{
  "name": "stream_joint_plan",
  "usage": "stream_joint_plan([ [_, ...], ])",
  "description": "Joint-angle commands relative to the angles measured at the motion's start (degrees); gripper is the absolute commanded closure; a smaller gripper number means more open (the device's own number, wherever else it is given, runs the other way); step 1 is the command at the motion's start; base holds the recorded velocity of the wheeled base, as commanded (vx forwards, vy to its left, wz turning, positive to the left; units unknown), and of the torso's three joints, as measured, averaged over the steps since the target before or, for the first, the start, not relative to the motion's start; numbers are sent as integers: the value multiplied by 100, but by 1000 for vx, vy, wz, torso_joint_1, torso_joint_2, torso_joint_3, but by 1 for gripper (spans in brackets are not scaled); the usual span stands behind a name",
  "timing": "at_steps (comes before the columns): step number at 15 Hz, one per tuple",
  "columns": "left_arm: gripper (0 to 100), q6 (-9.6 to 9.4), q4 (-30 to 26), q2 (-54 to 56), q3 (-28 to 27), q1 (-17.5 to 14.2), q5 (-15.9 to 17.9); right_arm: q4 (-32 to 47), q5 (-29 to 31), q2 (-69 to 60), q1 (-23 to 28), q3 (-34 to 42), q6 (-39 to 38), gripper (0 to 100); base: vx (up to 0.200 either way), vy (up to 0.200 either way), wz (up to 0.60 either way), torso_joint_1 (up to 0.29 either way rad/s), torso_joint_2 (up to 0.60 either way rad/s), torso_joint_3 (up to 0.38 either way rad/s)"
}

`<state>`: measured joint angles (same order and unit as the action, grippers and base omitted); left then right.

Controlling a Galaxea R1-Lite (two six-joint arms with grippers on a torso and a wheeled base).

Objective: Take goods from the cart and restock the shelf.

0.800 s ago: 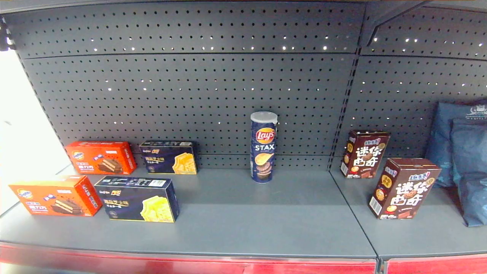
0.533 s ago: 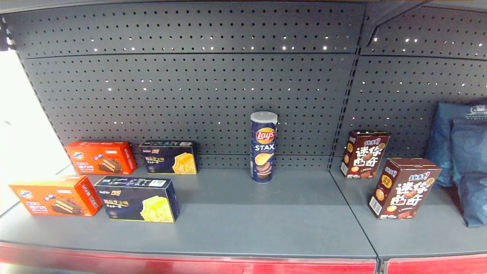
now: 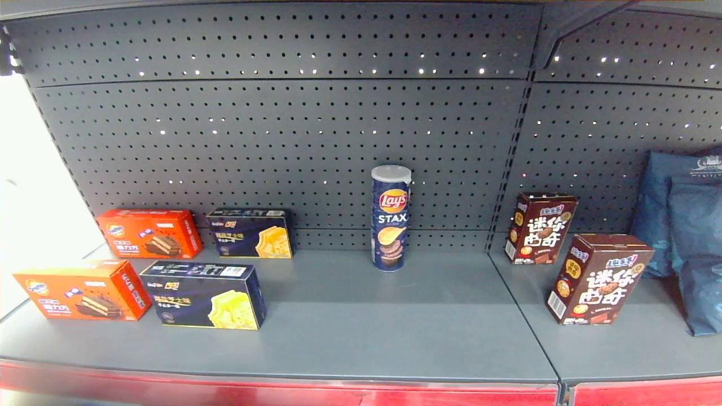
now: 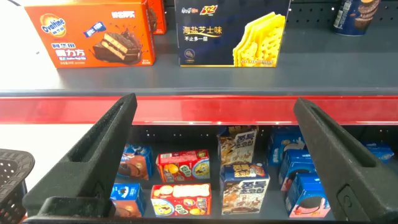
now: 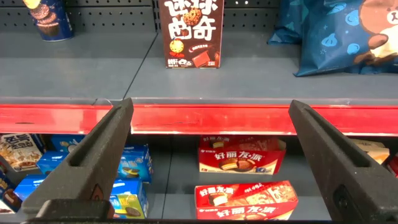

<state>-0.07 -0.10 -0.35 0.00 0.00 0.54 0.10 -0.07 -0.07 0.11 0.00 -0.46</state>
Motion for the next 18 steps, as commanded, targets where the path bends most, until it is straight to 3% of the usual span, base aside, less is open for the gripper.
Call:
stream_joint_plan([
  [1, 0, -1, 1, 0, 0, 0, -1, -1, -1, 7, -2, 0, 2, 0, 0, 0, 0, 0, 0, 0],
  [6, 0, -1, 1, -9, 0, 0, -10, -1, -1, 7, -2, 0, 2, 0, 0, 0, 0, 0, 0, 0],
  [18, 0, 7, 1, -9, 0, 0, -18, -1, 16, 7, -2, 0, 2, 0, 0, 0, 600, 4, 2, 2],
])
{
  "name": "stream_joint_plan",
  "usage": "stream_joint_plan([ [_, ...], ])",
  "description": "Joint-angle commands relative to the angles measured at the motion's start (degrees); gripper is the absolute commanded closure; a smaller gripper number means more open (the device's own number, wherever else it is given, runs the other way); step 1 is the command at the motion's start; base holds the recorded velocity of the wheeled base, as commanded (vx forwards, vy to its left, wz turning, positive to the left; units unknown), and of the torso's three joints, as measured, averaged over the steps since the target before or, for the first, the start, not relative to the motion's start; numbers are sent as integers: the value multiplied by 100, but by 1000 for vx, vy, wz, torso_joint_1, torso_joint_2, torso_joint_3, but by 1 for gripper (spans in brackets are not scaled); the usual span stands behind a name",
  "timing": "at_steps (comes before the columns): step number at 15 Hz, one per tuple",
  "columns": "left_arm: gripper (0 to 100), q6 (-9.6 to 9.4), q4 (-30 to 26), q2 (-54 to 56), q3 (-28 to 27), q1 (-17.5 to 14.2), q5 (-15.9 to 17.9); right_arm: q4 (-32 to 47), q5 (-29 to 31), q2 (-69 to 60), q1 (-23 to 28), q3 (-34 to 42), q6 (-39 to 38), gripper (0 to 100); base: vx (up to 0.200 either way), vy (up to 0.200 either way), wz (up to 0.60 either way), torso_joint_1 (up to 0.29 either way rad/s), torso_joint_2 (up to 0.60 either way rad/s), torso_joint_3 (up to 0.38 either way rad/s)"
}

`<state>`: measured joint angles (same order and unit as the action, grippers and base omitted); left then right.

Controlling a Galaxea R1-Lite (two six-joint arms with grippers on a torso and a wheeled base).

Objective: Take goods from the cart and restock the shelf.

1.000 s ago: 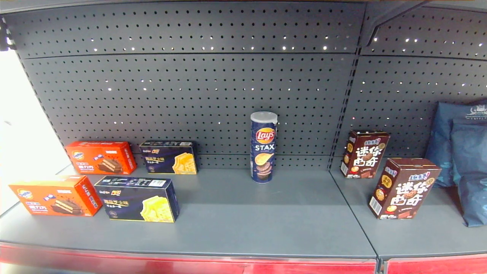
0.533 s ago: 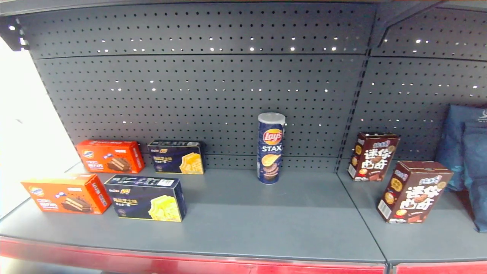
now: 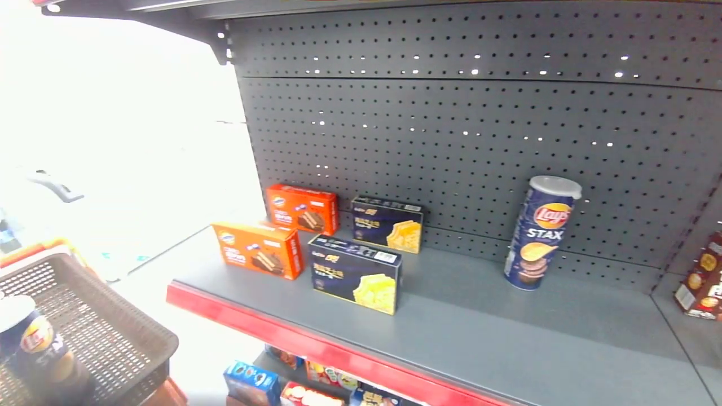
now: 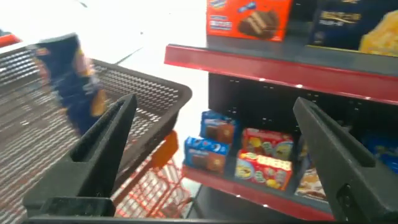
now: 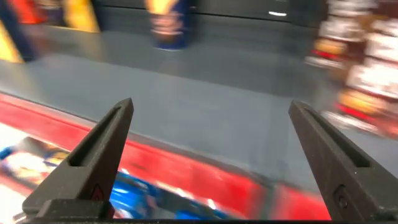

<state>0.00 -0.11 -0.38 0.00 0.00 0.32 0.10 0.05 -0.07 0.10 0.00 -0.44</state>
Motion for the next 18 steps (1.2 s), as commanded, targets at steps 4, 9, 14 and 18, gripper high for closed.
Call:
stream_joint_plan([
  [4, 0, 0, 2, -6, 0, 0, -5, -1, 4, 7, -1, 0, 0, 0, 0, 0, 600, 0, 1, 2],
  [9, 0, -9, 2, -6, 0, 0, -5, -1, 4, 7, -1, 0, -9, 0, 0, 0, 600, 0, 2, 1],
  [14, 0, -70, 2, 3, 0, 0, 39, -10, 4, 7, -1, 0, -9, 0, 0, 0, 0, 0, 0, 0],
  [18, 0, -817, -560, -911, -1266, 105, 56, -10, 4, 7, -1, 0, -9, 0, 0, 0, 0, 0, 0, 0],
])
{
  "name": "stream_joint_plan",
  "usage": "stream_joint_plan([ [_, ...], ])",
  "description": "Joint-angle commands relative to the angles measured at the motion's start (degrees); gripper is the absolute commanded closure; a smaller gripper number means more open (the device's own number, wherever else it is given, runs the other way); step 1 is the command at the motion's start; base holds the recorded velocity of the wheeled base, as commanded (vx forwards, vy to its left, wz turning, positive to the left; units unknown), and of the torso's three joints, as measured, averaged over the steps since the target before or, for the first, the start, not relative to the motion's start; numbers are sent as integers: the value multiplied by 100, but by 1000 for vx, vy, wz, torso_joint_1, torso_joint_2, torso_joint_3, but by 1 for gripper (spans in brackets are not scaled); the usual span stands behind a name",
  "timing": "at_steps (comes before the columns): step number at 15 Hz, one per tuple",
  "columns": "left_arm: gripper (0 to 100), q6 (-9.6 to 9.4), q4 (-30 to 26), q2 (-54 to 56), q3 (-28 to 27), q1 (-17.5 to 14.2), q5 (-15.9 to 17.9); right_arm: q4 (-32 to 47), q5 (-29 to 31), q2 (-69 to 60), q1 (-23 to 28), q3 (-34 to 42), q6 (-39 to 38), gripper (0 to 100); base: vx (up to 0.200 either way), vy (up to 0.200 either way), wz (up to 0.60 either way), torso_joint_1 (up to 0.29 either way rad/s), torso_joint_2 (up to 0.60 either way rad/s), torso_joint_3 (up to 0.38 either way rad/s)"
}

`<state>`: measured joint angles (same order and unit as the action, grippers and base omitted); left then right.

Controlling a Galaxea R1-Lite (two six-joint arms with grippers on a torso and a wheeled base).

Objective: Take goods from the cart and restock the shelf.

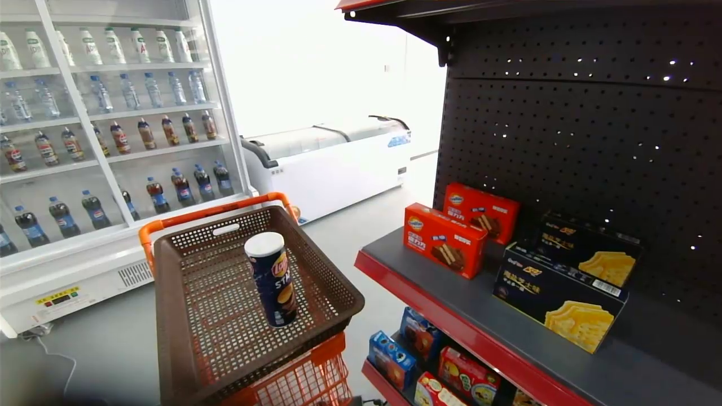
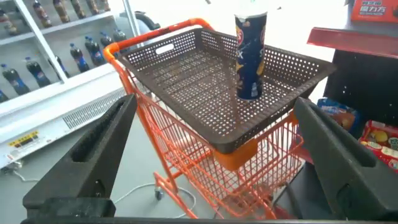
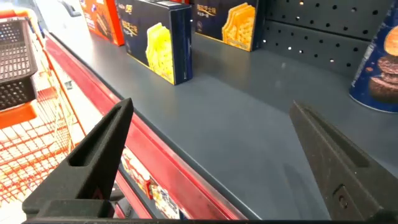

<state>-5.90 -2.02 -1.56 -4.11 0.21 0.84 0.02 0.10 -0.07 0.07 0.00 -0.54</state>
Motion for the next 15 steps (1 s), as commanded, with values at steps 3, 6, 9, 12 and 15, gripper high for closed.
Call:
stream_joint_plan([
  [3, 0, -139, -606, -2516, -1839, 50, -40, -2, -1, 7, 1, 0, 1, 0, 0, 0, 0, 0, 0, 0],
  [6, 0, 80, 18, -4713, -2665, 173, 57, -2, 8, 7, 1, 0, 1, 0, 0, 0, 0, 0, 0, 0],
  [9, 0, 107, 1406, -6313, -2727, -153, 417, -2, 8, 7, 1, 0, 1, 0, 0, 0, 0, 0, 0, 0],
  [12, 0, 36, 2505, -7860, -2885, -109, 918, -2, -1, 7, 1, 0, 1, 0, 0, 0, 0, 0, 0, 0],
  [15, 0, -34, 3155, -8791, -2867, 252, 900, -2, 8, 7, 1, 0, 1, 0, 0, 0, 0, 0, 0, 0],
])
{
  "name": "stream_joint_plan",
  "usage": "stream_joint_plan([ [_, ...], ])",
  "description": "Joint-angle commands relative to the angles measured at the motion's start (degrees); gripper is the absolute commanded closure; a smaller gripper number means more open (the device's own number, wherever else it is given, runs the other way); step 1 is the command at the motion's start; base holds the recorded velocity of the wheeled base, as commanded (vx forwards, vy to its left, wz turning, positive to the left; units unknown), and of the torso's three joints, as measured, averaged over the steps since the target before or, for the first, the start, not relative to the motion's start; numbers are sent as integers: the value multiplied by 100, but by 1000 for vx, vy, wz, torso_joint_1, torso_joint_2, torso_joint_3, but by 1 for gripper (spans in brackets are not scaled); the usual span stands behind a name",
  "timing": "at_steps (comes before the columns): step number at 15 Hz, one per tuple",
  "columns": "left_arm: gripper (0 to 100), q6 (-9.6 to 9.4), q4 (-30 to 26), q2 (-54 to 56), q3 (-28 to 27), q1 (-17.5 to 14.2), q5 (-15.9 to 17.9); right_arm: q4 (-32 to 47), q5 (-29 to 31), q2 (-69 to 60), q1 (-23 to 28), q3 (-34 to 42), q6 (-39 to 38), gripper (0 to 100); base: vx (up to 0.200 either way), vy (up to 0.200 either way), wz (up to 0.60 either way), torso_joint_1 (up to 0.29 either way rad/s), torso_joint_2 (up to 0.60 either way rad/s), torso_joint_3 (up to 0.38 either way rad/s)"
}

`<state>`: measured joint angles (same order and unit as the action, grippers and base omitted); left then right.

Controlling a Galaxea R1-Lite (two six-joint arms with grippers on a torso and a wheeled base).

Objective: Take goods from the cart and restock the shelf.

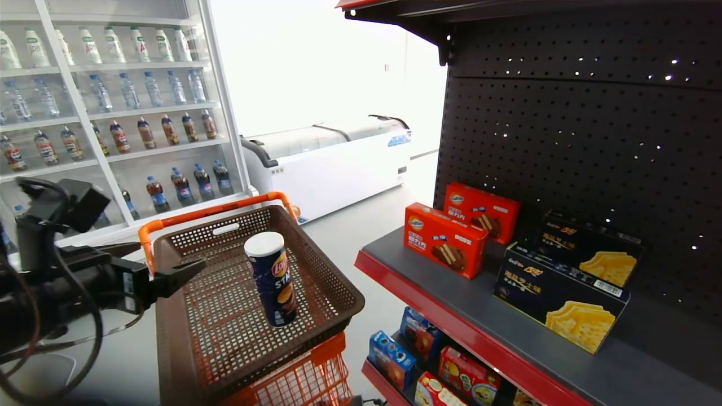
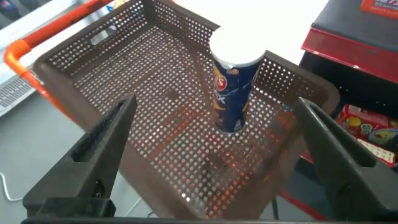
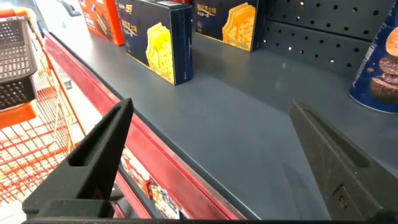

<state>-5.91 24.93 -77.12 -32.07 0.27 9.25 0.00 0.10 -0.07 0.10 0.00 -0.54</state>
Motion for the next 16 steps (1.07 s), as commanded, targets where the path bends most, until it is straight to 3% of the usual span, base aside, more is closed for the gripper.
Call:
stream_joint_plan([
  [1, 0, -42, 794, -1526, -89, 298, 42, 0, -1, 7, -1, 0, 1, 0, 0, 0, 0, 0, 0, 0],
  [4, 0, -33, 1866, -2422, -97, 421, 33, 0, -1, 7, -1, 0, 1, 0, 0, 0, 0, 0, 0, 0],
  [8, 0, -33, 2446, -3222, -264, 562, 15, 0, -1, 7, -1, 0, 1, 0, 0, 0, 0, 0, 0, 0],
  [11, 0, -33, 2578, -3573, -264, 624, -73, 0, -1, 7, -1, 0, 1, 0, 0, 0, 0, 0, 0, 0],
  [15, 0, -33, 3545, -4250, -247, 738, -169, 0, -1, 7, -1, 0, 1, 0, 0, 0, 0, 0, 0, 0],
  [16, 0, -42, 3712, -4426, -308, 747, -354, 0, -1, 7, -1, 0, 1, 0, 0, 0, 0, 0, 0, 0],
])
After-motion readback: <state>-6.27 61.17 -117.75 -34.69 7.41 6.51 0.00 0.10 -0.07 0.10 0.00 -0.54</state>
